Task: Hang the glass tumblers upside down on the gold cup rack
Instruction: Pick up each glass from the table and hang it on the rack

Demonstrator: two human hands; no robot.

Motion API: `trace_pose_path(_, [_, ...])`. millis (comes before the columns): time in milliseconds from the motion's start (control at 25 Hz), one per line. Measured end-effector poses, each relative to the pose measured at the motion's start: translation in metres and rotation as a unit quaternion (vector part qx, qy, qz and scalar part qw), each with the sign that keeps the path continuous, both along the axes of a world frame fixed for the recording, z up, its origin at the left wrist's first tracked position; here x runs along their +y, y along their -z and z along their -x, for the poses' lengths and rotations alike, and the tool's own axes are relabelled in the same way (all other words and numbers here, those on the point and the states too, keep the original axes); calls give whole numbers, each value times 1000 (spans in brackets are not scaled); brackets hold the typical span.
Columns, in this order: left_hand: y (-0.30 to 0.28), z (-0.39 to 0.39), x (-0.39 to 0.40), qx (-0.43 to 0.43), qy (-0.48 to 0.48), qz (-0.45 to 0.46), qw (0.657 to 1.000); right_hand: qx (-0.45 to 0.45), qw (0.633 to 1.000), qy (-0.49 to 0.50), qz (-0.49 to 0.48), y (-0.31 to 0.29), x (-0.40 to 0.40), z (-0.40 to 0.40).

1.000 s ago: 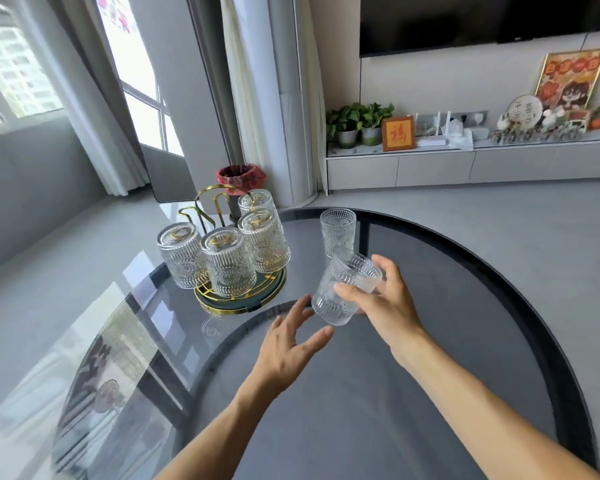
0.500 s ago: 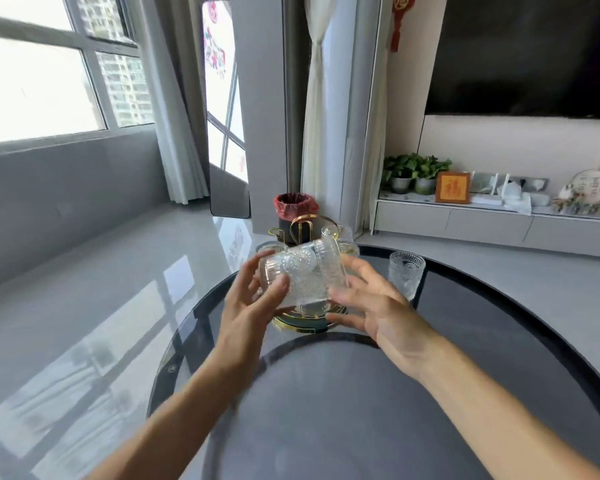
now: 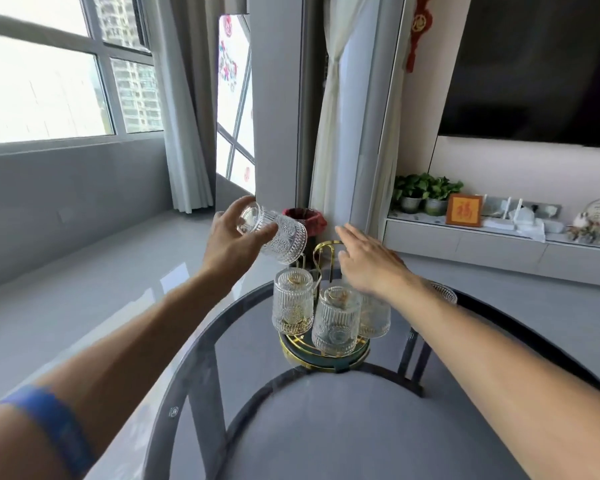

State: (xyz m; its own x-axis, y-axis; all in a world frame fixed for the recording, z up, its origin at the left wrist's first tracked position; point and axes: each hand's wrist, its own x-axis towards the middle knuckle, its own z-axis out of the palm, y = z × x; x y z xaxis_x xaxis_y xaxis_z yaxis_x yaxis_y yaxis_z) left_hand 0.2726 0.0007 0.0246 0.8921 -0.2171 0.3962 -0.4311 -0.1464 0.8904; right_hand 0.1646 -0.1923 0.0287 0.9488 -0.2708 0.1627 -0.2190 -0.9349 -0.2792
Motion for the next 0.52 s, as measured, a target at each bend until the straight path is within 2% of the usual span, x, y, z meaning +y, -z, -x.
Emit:
trace_pose_path(120, [2, -25, -18, -62, -14, -102, 993, 13, 1000, -5, -1, 11, -10, -11])
trace_pose_path(280, [7, -39, -38, -155, -2, -277, 948, -39, 999, 1, -13, 8, -14, -12])
trace_pose_path(520, [0, -46, -63, -80, 7, -292, 953, -66, 998, 1, 2, 12, -13, -8])
